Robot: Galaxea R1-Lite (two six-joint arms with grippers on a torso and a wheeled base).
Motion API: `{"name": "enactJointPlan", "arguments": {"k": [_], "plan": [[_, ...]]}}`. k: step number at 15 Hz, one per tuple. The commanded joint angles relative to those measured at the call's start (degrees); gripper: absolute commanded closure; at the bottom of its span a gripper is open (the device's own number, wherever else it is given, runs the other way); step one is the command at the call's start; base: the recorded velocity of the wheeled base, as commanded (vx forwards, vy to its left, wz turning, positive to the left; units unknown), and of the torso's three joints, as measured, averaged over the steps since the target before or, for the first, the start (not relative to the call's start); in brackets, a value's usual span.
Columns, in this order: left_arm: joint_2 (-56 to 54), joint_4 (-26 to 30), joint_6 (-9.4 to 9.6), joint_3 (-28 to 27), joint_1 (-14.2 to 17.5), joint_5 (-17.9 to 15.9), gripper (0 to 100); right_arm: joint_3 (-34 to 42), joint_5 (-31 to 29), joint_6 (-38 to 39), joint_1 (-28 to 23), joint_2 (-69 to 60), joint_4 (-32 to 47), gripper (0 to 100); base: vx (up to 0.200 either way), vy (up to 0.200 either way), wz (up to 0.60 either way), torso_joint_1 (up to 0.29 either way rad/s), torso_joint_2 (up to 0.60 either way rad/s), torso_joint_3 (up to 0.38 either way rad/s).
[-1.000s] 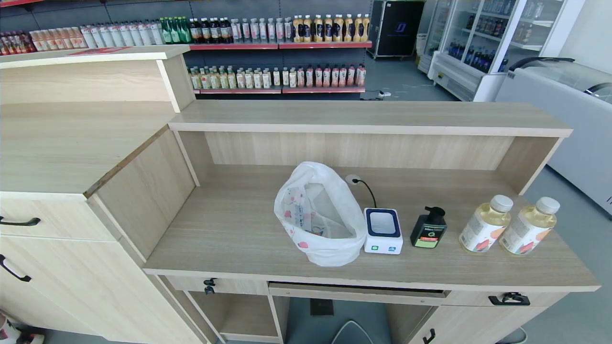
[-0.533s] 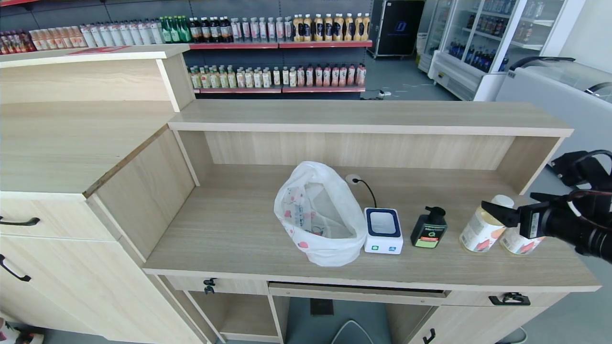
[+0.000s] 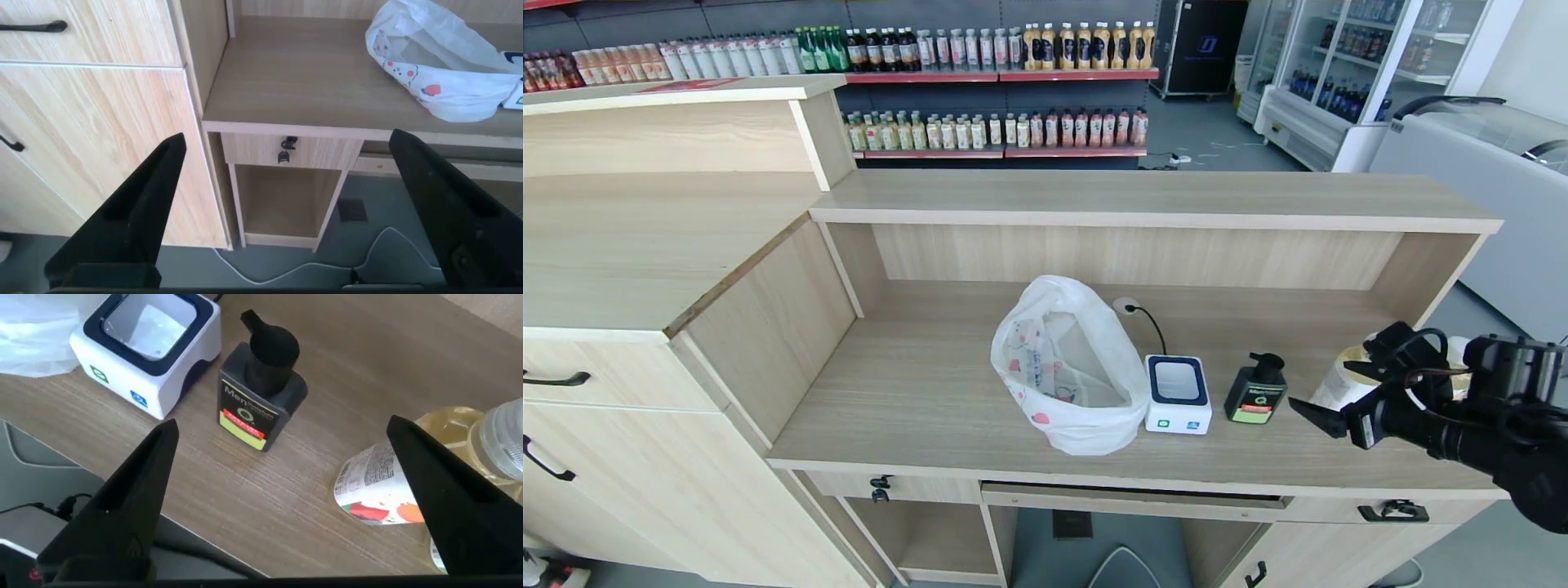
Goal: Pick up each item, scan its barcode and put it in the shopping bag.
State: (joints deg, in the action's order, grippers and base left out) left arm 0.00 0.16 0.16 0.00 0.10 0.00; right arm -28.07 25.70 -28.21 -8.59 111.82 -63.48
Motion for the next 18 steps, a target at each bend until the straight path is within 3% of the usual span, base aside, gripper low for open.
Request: {"name": "enactJointPlan", "arguments": {"k": [1,11,18], "plan": [[0.09,0.02,0.02,0.00,-0.01,0.00,0,-1.28,0.49,-0.71,-0.19,5.25,-2.00,0,0.000,0.000,0.00,0.000,0.00,0.000],[0.09,0.02,0.02,0.00,-0.01,0.00,0,-9.37,8.05,-8.00,0.07,15.18,-3.58,0,0.000,0.000,0.00,0.000,0.00,0.000],[0.09,-0.07,0.02,0.00,-0.01,0.00,0,-15.61,9.37,-8.53,2.00,20.71,-3.23,0,0.000,0.000,0.00,0.000,0.00,0.000]]}}
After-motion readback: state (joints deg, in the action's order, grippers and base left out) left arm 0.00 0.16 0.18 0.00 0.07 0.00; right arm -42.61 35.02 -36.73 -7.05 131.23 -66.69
